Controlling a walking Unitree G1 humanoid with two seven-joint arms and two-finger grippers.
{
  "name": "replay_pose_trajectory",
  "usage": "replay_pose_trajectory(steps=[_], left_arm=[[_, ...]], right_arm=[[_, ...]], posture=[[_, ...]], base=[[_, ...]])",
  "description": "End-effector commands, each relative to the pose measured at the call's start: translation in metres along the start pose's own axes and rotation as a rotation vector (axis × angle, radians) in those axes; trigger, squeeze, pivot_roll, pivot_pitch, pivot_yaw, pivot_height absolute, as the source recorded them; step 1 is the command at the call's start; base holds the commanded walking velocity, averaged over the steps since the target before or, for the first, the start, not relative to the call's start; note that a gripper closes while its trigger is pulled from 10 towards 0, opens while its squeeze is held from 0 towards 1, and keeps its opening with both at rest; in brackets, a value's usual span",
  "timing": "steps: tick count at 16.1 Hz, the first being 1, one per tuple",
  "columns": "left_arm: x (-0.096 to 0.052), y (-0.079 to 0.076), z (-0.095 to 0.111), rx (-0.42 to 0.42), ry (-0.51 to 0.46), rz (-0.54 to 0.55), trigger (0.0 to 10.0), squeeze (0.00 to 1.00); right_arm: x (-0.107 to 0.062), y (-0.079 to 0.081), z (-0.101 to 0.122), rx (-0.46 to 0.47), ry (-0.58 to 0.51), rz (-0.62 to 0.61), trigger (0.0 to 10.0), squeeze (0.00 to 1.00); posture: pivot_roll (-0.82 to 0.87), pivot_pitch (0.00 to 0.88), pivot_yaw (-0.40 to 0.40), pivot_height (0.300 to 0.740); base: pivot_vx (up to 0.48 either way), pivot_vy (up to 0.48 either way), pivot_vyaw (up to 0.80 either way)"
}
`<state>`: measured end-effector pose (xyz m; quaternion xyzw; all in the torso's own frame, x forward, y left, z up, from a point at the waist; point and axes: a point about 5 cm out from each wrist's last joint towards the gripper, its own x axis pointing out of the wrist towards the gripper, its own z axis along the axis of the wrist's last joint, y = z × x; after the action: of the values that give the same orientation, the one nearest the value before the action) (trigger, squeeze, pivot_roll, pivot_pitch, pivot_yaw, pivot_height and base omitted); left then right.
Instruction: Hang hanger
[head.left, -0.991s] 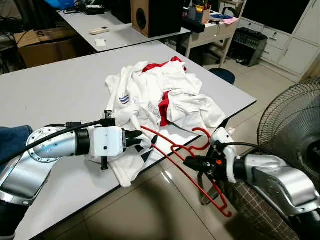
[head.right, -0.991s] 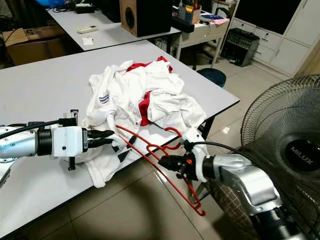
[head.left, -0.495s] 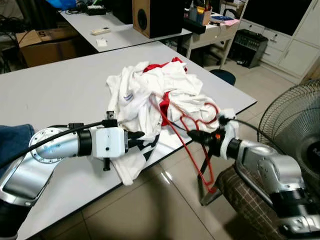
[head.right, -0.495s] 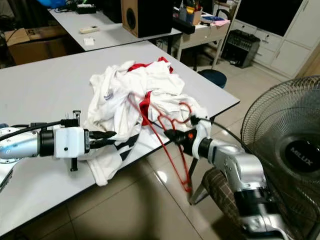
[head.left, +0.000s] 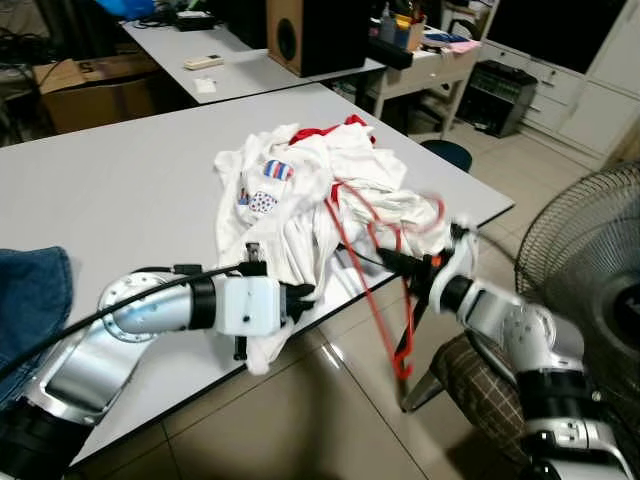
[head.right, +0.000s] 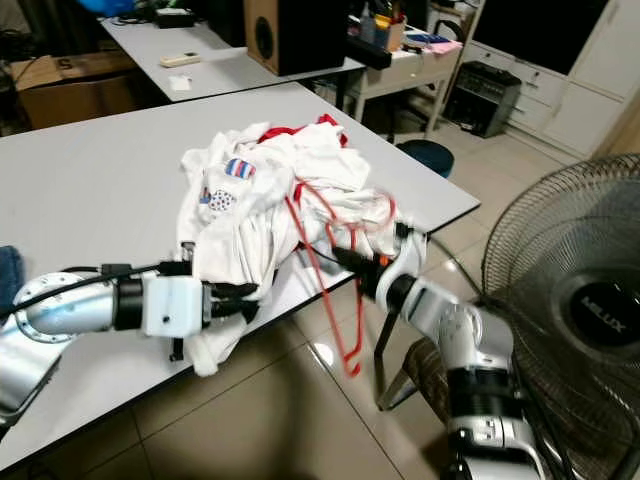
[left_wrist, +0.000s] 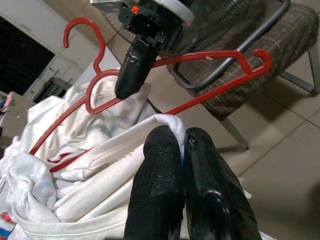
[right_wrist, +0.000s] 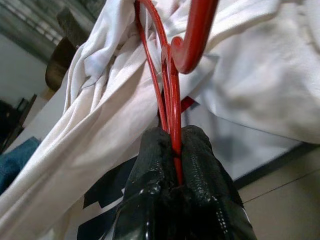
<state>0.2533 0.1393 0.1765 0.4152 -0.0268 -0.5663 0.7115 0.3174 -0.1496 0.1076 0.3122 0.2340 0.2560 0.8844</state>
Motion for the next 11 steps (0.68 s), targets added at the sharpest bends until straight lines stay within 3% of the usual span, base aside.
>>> replay_pose_trajectory(steps=[1,2,3,4,6,7,8,10,11], left_arm=[[0.005,-0.008,-0.004,0.000,0.015,-0.021,4.5,0.00],[0.006,-0.011,-0.007,-0.010,0.022,-0.016,10.0,0.00],[0.007,-0.014,-0.009,-0.055,0.013,-0.021,10.0,0.00],[0.006,-0.019,-0.008,-0.166,-0.024,-0.028,10.0,1.00],[0.001,-0.034,-0.012,-0.299,-0.022,-0.110,10.0,1.00],[0.000,-0.036,-0.014,-0.318,-0.016,-0.120,10.0,1.00],[-0.002,-0.034,-0.013,-0.401,-0.081,-0.075,10.0,1.00],[-0.004,-0.026,-0.008,-0.432,-0.135,-0.033,10.0,1.00],[-0.004,-0.034,-0.010,-0.414,-0.086,-0.116,10.0,1.00]], right_arm=[[-0.004,0.000,0.007,0.020,-0.028,-0.016,10.0,0.00],[-0.007,-0.002,0.006,0.031,-0.028,-0.023,10.0,0.00],[-0.010,-0.004,0.005,0.019,-0.016,-0.035,10.0,0.00],[-0.015,-0.007,0.002,-0.001,0.000,-0.050,10.0,0.00],[-0.022,-0.010,-0.003,-0.073,0.031,-0.079,10.0,0.00],[-0.023,-0.011,-0.003,-0.081,0.030,-0.082,10.0,0.00],[-0.026,-0.008,0.002,-0.088,-0.006,-0.070,10.0,0.00],[-0.029,-0.004,0.006,-0.108,-0.027,-0.051,10.0,0.00],[-0.030,-0.001,0.009,-0.124,-0.040,-0.031,10.0,0.00]], posture=[[-0.11,0.000,-0.053,0.740],[-0.11,0.000,-0.053,0.740],[-0.12,0.000,-0.050,0.740],[-0.12,0.000,-0.050,0.740],[-0.12,0.000,-0.045,0.740],[-0.12,0.000,-0.044,0.740],[-0.12,0.000,-0.042,0.740],[-0.12,0.000,-0.042,0.740],[-0.12,0.000,-0.041,0.740]], base=[[0.000,0.000,0.00],[0.000,0.000,0.00],[0.000,0.000,0.00],[0.000,0.000,0.00],[0.000,0.000,0.00],[0.000,0.000,0.00],[0.000,0.000,0.00],[0.000,0.000,0.00],[0.000,0.000,0.00]])
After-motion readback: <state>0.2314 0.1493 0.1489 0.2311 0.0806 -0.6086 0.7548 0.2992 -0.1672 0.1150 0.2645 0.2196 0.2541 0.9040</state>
